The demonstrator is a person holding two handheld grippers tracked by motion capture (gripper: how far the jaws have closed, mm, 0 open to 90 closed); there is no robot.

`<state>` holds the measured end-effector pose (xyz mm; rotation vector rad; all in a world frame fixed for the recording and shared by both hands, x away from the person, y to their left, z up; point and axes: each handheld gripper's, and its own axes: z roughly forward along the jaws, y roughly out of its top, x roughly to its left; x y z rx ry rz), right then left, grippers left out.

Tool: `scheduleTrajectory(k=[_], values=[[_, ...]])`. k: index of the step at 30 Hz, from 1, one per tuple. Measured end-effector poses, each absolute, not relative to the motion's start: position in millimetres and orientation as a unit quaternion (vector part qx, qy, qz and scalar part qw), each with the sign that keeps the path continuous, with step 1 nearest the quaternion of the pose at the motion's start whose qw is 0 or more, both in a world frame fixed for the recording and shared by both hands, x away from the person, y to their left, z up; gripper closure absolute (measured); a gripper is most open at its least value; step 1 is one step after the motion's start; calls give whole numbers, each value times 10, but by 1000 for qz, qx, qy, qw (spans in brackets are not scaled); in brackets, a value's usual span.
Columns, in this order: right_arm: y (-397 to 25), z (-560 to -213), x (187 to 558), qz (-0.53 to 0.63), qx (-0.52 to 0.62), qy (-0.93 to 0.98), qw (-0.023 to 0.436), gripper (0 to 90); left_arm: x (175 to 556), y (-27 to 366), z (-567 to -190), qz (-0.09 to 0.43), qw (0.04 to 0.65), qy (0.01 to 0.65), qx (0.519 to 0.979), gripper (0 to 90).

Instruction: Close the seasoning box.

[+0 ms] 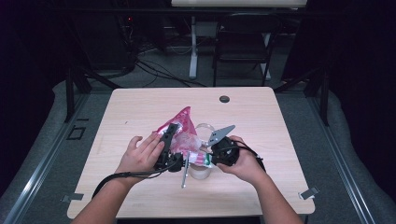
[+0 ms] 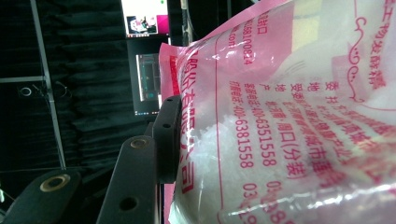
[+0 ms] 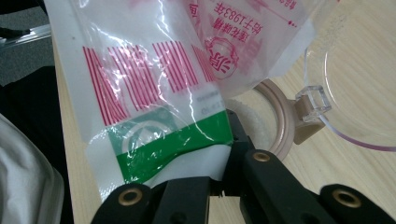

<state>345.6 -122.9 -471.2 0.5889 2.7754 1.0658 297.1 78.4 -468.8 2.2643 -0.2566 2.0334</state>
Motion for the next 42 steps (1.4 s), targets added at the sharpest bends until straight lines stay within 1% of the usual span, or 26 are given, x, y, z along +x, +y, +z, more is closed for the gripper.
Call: scheduleTrajectory(k=[4,8,15,26,42], values=[[-1217,-4720,3448,351,193,915,52,900,2976,789,-4687,661,43,-76,745,619],[-1215,-4724,3446,349,192,916,51,900,2983,787,-4698,662,42,-82,744,617],[-1230,-4688,3440,358,186,914,47,900,2985,800,-4709,657,41,-76,749,634],[-1266,-4621,3428,379,191,903,60,900,2999,815,-4728,654,31,-81,752,634],[-1282,-4588,3411,392,195,897,62,900,3012,819,-4760,649,32,-79,756,617]])
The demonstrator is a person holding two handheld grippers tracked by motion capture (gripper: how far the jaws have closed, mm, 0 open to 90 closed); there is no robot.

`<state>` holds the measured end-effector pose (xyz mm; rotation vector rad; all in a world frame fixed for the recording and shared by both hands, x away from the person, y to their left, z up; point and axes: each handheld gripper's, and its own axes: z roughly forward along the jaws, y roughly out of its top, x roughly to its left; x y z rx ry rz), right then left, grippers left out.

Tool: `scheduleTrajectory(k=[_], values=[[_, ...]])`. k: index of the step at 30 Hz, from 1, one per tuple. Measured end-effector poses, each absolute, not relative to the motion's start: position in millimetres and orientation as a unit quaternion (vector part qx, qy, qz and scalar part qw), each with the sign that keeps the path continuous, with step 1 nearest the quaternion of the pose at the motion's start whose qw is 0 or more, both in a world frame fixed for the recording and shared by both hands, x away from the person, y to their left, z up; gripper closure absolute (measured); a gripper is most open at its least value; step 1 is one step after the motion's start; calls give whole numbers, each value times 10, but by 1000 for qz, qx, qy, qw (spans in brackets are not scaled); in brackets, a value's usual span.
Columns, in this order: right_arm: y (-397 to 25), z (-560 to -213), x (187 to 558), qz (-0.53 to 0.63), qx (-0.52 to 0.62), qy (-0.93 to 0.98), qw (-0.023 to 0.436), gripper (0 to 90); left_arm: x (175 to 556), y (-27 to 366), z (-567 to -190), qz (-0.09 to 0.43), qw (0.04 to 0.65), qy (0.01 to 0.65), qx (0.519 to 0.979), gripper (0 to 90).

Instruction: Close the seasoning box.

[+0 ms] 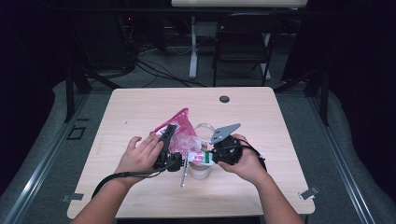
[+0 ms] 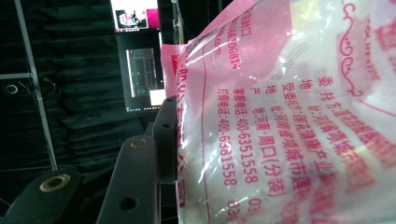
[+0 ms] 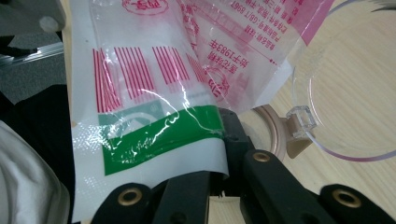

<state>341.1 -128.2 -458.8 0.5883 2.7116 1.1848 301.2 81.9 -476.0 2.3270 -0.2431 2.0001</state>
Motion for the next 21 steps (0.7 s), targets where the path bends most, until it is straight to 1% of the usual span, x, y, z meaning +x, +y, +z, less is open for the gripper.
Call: scheduleTrajectory(k=[10,19,20,21], values=[[-1278,-4558,3398,396,190,896,63,900,3020,843,-4773,645,27,-76,760,615],[-1261,-4566,3395,397,189,896,62,900,3019,868,-4822,636,23,-69,768,632],[-1257,-4572,3394,399,190,895,61,900,3016,869,-4819,636,16,-69,769,632],[-1256,-4573,3397,398,189,896,60,900,3023,871,-4825,636,23,-69,768,632]])
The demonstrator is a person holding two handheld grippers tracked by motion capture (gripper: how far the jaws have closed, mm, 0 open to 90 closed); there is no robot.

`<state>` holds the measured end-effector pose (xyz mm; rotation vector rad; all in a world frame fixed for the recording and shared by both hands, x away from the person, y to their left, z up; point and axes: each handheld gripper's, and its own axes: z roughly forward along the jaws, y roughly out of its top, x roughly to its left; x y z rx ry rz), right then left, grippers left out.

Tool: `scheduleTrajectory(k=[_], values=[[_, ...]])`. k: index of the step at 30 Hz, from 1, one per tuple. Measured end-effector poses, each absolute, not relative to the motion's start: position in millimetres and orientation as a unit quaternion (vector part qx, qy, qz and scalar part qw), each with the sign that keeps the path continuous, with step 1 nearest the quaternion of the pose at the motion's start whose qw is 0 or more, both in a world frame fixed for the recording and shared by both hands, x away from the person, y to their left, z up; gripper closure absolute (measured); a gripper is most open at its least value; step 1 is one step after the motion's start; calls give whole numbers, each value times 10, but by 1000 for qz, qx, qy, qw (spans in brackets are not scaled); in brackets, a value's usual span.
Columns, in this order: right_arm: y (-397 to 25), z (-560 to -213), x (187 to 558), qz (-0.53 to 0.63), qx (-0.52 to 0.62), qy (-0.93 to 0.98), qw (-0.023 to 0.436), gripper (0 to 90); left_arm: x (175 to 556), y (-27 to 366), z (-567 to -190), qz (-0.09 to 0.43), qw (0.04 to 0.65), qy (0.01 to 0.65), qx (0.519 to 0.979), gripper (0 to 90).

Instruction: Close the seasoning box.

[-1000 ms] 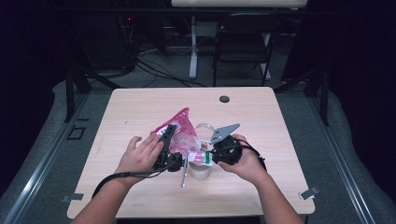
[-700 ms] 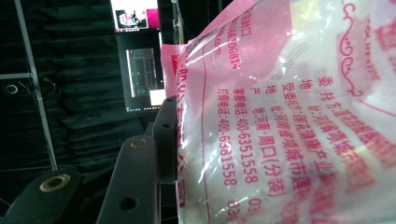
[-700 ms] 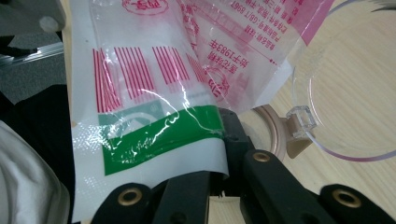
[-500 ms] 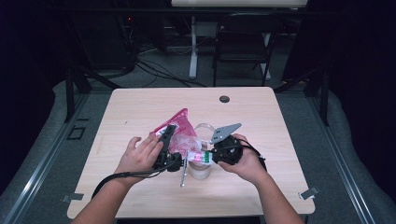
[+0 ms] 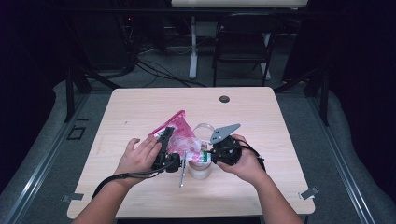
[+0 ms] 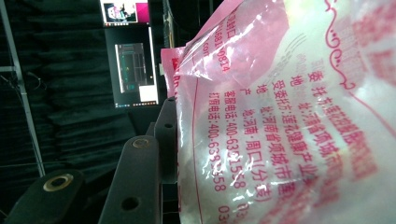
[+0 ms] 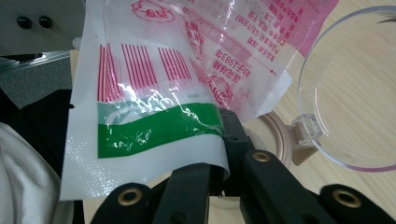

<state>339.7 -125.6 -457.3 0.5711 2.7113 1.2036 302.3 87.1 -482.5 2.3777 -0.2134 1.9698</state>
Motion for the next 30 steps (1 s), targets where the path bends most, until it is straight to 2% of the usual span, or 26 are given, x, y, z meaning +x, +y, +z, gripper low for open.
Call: scheduleTrajectory(k=[30], values=[[-1234,-4608,3408,391,192,897,68,900,3034,898,-4919,619,41,-35,784,639]])
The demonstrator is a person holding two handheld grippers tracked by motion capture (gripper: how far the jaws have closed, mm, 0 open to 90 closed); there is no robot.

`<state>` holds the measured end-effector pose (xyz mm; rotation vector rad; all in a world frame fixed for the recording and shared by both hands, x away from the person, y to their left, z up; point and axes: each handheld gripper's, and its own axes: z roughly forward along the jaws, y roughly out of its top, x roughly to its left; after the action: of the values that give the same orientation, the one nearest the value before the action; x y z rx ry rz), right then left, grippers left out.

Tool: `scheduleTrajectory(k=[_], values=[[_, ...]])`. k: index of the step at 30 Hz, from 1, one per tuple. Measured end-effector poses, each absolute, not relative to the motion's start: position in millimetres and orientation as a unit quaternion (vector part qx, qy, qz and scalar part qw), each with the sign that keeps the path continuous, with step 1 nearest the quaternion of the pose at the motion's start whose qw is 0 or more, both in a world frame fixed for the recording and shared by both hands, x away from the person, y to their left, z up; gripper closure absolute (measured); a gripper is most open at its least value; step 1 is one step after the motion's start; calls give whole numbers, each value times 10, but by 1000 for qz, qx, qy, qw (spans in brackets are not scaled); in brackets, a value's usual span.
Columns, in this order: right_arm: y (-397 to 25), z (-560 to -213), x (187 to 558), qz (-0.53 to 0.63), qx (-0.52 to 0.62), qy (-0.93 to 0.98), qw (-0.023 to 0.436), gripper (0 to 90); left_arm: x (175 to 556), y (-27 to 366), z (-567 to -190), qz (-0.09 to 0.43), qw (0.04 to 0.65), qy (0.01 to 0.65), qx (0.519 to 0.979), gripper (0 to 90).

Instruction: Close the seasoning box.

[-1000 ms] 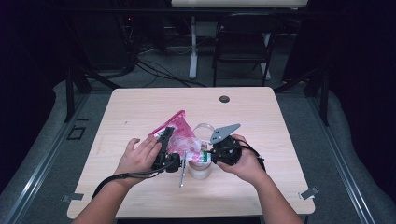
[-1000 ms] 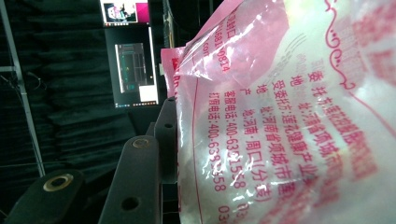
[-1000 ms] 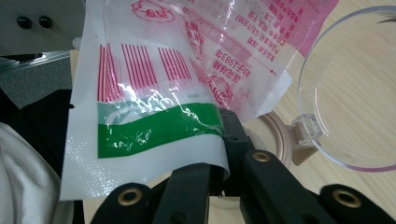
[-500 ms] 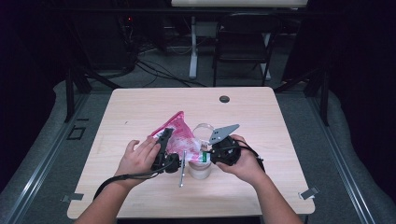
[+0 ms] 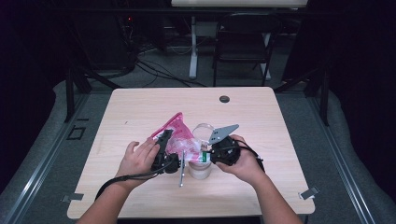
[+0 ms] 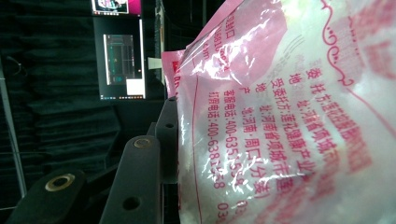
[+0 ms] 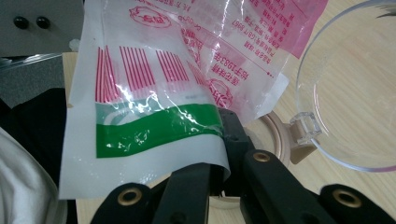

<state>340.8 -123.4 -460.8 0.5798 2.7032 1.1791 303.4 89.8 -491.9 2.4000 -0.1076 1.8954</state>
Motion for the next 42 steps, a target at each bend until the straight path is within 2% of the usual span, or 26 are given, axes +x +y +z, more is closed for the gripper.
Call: scheduleTrajectory(k=[34,42], values=[[-1219,-4595,3397,413,199,885,81,900,3020,951,-5036,572,84,44,815,669],[-1196,-4602,3390,414,197,885,79,900,3010,994,-5084,564,109,71,815,670]])
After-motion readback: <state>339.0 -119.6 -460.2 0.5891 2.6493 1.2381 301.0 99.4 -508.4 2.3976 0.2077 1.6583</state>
